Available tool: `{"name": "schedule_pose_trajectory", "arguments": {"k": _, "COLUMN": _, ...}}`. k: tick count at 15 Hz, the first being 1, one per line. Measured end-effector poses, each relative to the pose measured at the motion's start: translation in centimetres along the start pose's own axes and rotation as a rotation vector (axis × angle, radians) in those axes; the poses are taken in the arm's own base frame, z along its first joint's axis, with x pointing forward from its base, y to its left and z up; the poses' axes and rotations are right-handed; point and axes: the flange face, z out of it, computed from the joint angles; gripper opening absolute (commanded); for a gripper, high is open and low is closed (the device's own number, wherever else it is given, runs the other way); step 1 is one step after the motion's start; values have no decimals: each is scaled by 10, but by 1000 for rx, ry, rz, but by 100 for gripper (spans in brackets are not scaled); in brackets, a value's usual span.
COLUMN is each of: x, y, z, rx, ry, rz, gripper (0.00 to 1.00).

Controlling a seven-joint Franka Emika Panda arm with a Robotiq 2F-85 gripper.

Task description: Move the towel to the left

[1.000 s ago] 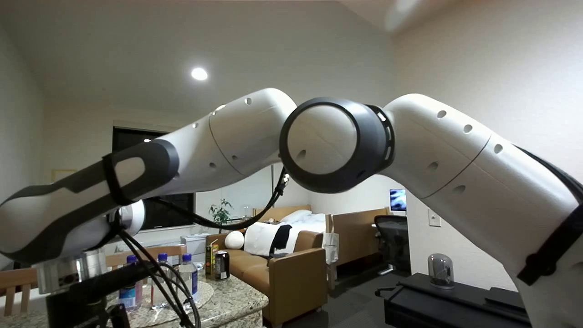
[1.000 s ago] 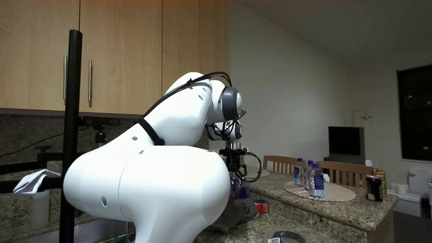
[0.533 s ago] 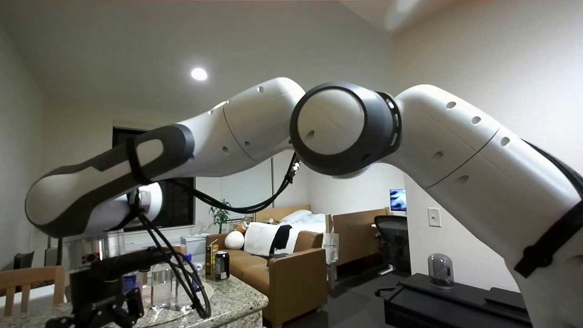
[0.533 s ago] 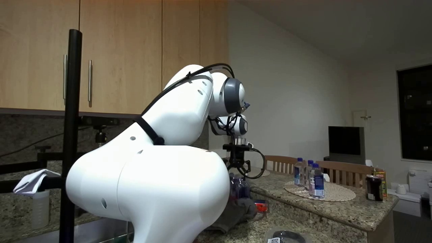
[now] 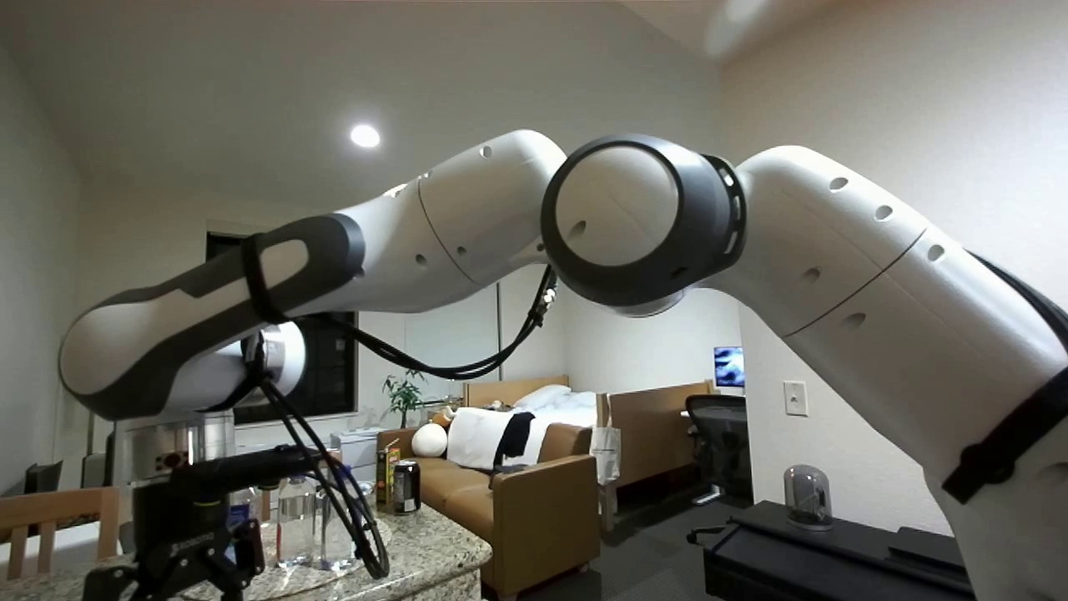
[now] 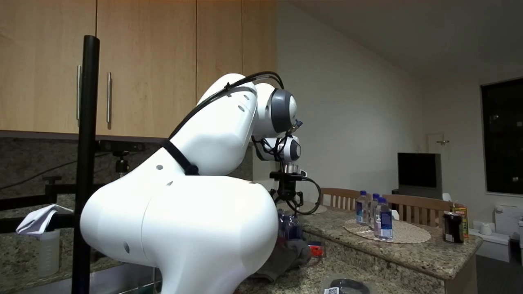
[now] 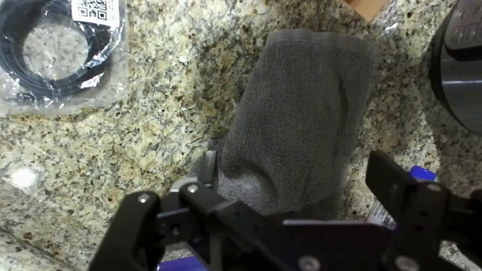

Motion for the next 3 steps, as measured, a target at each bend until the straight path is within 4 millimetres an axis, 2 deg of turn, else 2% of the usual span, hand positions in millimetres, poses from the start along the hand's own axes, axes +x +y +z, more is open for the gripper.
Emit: {"name": "schedule_pose_trajectory", "arguments": {"k": 3, "x": 0, "y": -1, "z": 2, "rx": 0, "ry": -2, "rz": -1, "gripper": 100}}
